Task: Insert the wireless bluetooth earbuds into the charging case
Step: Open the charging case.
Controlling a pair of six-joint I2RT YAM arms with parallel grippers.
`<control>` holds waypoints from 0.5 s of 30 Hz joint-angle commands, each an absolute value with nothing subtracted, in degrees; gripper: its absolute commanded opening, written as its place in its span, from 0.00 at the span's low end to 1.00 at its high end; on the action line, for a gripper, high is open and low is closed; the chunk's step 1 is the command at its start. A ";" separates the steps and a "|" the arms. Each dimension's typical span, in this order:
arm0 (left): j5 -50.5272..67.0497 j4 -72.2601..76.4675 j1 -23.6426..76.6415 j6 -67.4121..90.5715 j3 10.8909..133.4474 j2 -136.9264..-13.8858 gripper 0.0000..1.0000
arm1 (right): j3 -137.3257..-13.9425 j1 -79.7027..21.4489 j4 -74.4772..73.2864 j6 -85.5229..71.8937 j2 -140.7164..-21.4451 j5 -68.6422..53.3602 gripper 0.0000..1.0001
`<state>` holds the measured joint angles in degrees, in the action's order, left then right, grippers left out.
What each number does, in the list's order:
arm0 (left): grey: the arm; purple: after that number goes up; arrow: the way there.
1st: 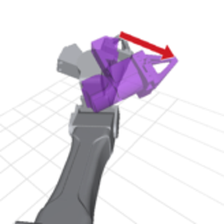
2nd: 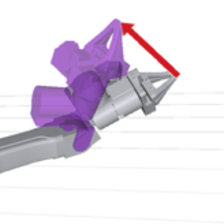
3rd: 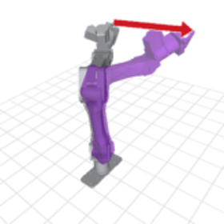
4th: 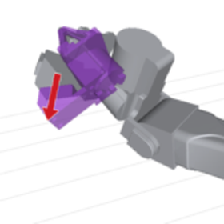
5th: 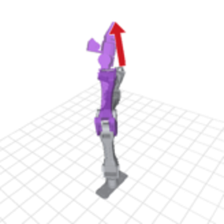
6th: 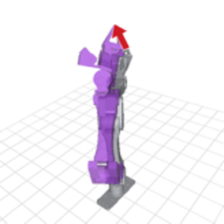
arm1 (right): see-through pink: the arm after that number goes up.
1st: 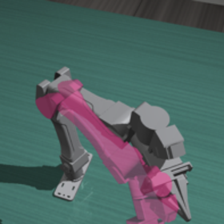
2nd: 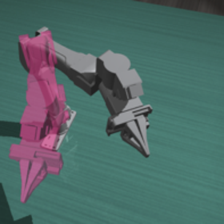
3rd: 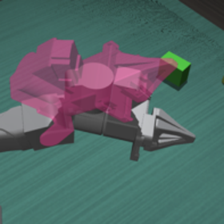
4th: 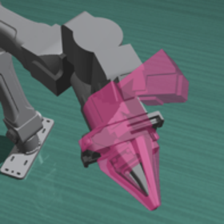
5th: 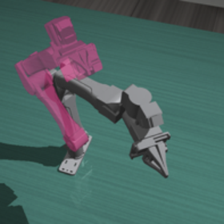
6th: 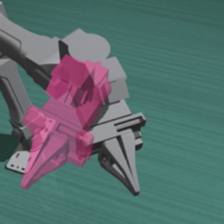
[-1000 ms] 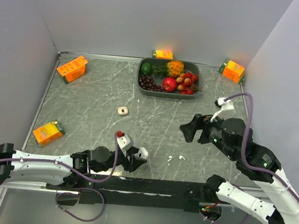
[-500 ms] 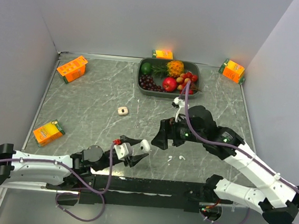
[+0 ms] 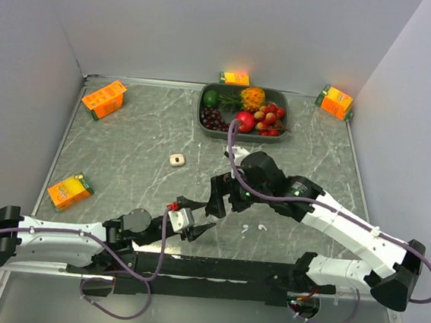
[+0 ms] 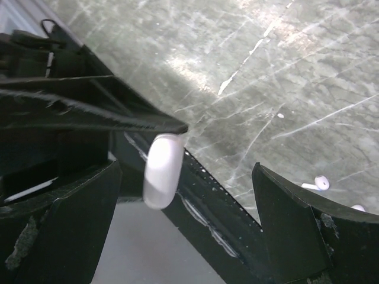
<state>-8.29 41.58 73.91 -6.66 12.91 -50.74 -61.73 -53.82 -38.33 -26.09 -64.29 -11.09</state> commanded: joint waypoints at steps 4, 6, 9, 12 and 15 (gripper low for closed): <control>-7.29 42.72 74.53 -7.38 14.94 -48.78 0.01 | -65.48 -54.40 -38.41 -25.22 -66.53 -7.56 0.99; -7.29 42.63 74.62 -7.30 14.68 -48.43 0.01 | -65.39 -54.40 -38.32 -25.31 -66.45 -7.65 0.99; -7.64 42.80 74.71 -7.21 14.24 -47.90 0.01 | -65.39 -54.40 -38.76 -25.31 -66.27 -7.38 0.99; -8.00 42.63 74.79 -7.12 13.98 -47.29 0.01 | -65.04 -54.32 -38.67 -25.75 -65.57 -7.03 0.99; -8.26 42.36 74.88 -7.21 13.80 -46.41 0.01 | -65.21 -54.14 -39.02 -26.10 -65.22 -6.59 0.99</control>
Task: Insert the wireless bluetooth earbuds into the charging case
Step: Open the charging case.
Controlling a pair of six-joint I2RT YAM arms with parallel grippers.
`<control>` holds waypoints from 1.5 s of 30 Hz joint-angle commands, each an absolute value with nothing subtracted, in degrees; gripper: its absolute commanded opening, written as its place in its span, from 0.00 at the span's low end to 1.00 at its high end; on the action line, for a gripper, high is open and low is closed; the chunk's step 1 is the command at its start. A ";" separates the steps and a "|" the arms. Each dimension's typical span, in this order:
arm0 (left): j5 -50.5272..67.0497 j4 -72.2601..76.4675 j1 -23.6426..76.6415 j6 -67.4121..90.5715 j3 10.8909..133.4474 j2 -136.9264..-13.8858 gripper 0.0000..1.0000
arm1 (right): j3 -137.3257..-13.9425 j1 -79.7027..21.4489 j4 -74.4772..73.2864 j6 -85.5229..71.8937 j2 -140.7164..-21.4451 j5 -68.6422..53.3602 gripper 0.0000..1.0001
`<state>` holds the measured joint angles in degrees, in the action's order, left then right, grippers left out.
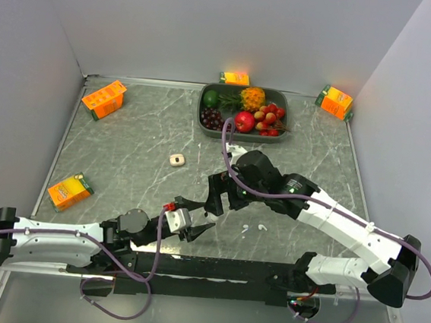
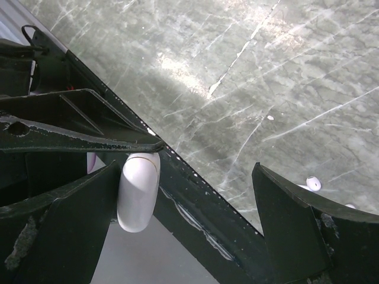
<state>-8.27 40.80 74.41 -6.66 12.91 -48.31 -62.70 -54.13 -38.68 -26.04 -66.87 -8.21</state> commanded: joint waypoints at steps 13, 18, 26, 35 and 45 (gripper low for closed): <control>-10.37 41.84 75.06 -6.86 12.31 -44.12 0.01 | -65.57 -53.53 -39.73 -26.89 -62.84 -6.06 0.99; -10.55 41.83 75.06 -6.59 12.13 -44.03 0.01 | -65.92 -53.35 -39.99 -26.89 -62.49 -5.89 0.99; -10.90 41.92 75.06 -6.42 11.87 -43.42 0.01 | -65.66 -53.09 -40.34 -26.72 -62.14 -5.54 0.99; -11.69 41.22 75.15 -6.33 11.69 -41.05 0.01 | -64.42 -51.94 -40.69 -26.72 -62.14 -5.36 0.99; -12.30 41.13 75.06 -6.15 11.34 -40.43 0.01 | -64.41 -51.42 -35.33 -28.83 -57.30 -9.05 0.99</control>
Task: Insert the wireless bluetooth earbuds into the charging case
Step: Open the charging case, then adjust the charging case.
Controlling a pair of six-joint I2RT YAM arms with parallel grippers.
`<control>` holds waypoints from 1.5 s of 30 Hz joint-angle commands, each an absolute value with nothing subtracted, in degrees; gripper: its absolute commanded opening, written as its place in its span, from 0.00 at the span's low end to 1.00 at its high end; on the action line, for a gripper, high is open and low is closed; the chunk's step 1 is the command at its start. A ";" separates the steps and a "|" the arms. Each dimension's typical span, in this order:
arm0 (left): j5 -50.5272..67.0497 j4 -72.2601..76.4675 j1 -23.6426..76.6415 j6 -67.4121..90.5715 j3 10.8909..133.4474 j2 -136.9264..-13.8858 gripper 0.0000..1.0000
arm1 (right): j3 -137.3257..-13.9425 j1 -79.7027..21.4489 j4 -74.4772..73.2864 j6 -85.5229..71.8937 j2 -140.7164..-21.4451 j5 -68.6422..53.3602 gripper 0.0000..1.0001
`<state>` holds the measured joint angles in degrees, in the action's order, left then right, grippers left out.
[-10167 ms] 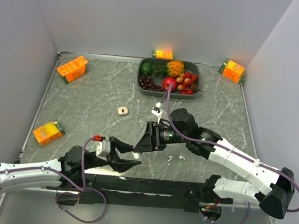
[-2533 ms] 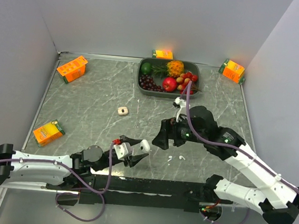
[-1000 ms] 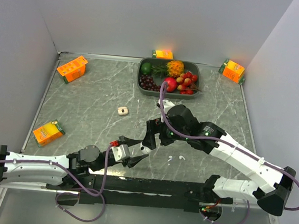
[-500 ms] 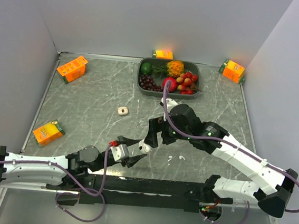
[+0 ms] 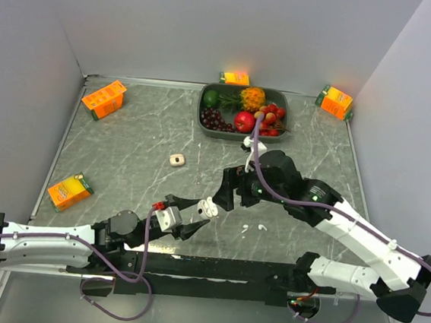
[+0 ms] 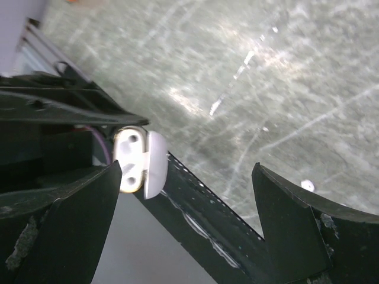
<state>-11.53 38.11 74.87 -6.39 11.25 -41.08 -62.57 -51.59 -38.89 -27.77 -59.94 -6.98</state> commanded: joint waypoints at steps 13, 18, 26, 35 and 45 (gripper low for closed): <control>-12.48 44.12 75.15 -6.59 11.95 -40.87 0.01 | -62.05 -51.24 -30.60 -30.93 -61.00 -17.92 0.83; -12.39 44.30 75.15 -7.38 12.74 -40.52 0.01 | -61.26 -50.54 -28.04 -32.78 -61.70 -21.97 0.75; -13.35 44.74 75.15 -7.47 12.48 -38.06 0.01 | -60.56 -48.96 -26.98 -34.28 -62.40 -24.08 0.61; -13.89 44.03 75.15 -7.65 12.57 -35.60 0.01 | -60.03 -48.87 -26.72 -34.10 -63.54 -24.61 0.59; -13.45 44.03 75.15 -6.77 12.22 -35.25 0.01 | -59.59 -48.78 -24.17 -34.02 -62.05 -25.49 0.26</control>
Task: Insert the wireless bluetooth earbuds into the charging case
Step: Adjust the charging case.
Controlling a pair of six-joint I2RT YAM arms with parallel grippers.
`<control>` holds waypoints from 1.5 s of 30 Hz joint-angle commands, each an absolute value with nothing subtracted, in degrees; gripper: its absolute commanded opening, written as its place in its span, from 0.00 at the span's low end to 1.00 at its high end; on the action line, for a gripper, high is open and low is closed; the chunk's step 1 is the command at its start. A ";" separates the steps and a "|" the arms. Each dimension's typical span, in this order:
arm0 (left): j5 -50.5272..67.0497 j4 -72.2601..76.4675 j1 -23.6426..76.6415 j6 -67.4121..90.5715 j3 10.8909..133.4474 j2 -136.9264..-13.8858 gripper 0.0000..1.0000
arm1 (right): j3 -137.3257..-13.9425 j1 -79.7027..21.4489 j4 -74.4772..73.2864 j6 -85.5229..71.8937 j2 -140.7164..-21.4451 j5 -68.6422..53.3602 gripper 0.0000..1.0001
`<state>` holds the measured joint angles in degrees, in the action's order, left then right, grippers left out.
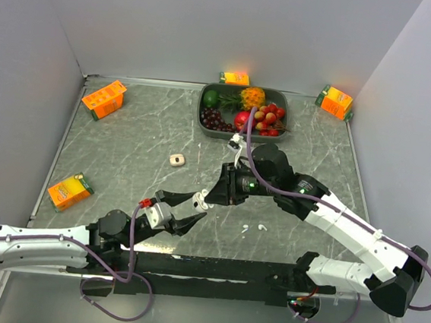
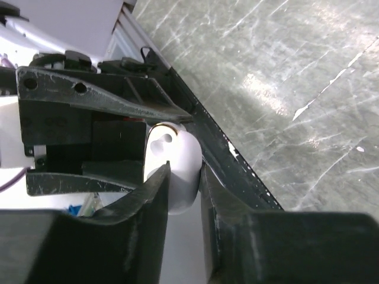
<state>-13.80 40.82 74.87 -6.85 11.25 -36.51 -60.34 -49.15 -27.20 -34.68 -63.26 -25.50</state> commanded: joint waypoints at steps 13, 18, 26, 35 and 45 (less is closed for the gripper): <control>-15.47 36.49 75.15 -2.47 12.83 -30.94 0.96 | -66.96 -48.87 -32.24 -21.55 -57.83 -21.19 0.00; -17.93 27.71 75.15 2.95 15.90 -28.74 0.96 | -71.71 -48.87 -37.79 -12.93 -57.31 -18.99 0.00; -0.61 17.05 71.29 20.03 24.69 -27.42 0.96 | -66.46 -52.55 -34.20 2.88 -50.56 -15.21 0.00; 31.99 24.35 54.40 26.12 27.15 -37.60 0.96 | -65.21 -56.25 -35.24 8.18 -50.79 -20.73 0.00; 35.06 29.18 54.40 18.63 27.68 -45.61 0.95 | -63.81 -56.69 -34.10 6.86 -53.61 -23.29 0.00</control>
<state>30.83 22.79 54.57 21.43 26.37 -45.21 -64.27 -56.16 -36.45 5.76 -53.71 -21.32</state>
